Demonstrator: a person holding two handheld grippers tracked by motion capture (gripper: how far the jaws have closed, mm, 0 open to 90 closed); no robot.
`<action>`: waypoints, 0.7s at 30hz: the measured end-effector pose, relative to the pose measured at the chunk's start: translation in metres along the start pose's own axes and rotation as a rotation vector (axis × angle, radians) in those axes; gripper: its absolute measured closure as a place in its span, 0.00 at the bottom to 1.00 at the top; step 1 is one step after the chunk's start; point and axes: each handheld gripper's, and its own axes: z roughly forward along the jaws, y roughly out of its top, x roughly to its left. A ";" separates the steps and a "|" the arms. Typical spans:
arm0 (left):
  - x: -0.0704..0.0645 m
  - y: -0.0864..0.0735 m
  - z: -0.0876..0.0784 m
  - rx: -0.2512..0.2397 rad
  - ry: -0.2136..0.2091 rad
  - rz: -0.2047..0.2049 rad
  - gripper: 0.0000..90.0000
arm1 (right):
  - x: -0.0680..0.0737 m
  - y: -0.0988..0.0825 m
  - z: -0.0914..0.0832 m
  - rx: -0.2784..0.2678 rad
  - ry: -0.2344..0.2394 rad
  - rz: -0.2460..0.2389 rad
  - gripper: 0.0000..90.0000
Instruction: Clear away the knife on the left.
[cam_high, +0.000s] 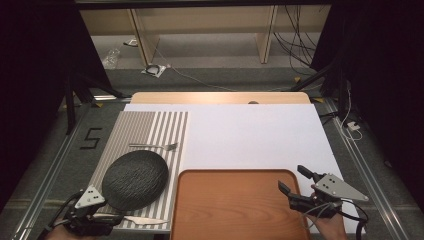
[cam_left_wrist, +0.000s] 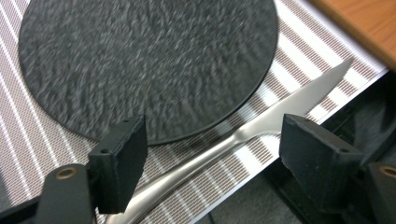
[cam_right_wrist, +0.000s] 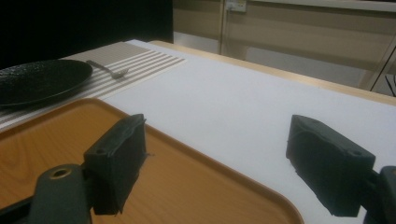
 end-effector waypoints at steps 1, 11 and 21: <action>0.001 -0.001 0.000 0.007 0.000 -0.002 0.27 | 0.000 0.000 0.000 -0.001 0.000 0.001 0.23; 0.010 -0.003 0.008 0.105 -0.003 0.022 0.30 | 0.000 0.000 0.001 0.003 0.001 0.000 0.23; 0.014 0.000 0.018 0.213 0.005 0.060 0.32 | 0.000 -0.001 0.001 0.006 0.002 0.000 0.24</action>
